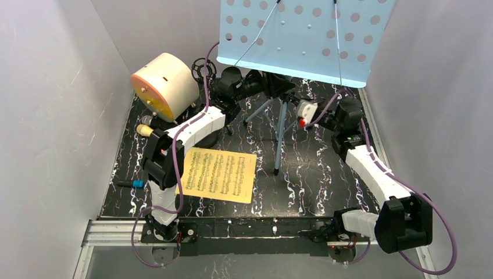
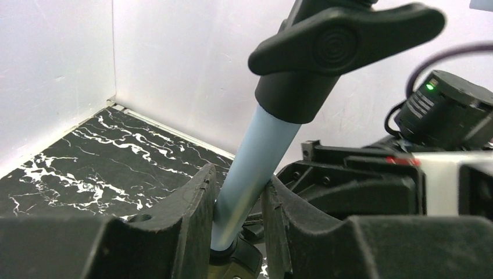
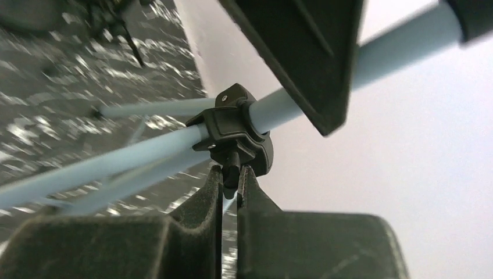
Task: Pack up the instrument practice props
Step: Unscrew the knob on the music stand, then close the music stand at the center of the board.
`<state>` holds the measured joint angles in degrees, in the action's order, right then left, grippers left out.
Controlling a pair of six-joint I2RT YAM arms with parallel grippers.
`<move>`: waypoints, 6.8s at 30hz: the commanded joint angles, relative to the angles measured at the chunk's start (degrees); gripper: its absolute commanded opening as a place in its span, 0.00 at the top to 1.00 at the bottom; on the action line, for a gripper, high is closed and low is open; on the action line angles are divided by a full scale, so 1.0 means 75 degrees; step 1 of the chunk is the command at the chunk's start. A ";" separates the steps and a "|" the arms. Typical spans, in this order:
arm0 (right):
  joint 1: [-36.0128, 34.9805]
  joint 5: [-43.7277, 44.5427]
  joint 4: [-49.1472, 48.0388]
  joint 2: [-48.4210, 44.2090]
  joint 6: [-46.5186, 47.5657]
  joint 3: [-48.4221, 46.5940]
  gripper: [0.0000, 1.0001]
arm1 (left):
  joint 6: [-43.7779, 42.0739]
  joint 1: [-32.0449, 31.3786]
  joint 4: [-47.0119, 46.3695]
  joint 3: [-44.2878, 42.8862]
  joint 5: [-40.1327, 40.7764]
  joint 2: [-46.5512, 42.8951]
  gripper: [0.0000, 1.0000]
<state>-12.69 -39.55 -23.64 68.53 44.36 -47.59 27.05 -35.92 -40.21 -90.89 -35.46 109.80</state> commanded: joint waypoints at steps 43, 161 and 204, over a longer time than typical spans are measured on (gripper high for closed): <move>-0.0153 0.3365 -0.2105 -0.0392 -1.2861 0.0883 0.26 | -0.0167 0.0063 0.0635 0.0084 0.0205 -0.0480 1.00; -0.2072 0.4252 -0.4483 0.0069 -0.7248 0.2502 0.95 | -0.0683 -0.0640 0.0961 0.1151 0.1235 -0.1139 1.00; -0.1088 0.2064 -0.6320 0.0426 -0.7975 0.3813 0.99 | 0.2038 0.0140 -0.3321 0.1333 -0.0568 -0.0729 0.59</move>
<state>-21.34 -21.71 -71.48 71.72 -15.20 -17.93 39.13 -35.68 -60.49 -77.32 -37.52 103.50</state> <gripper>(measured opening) 0.199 0.403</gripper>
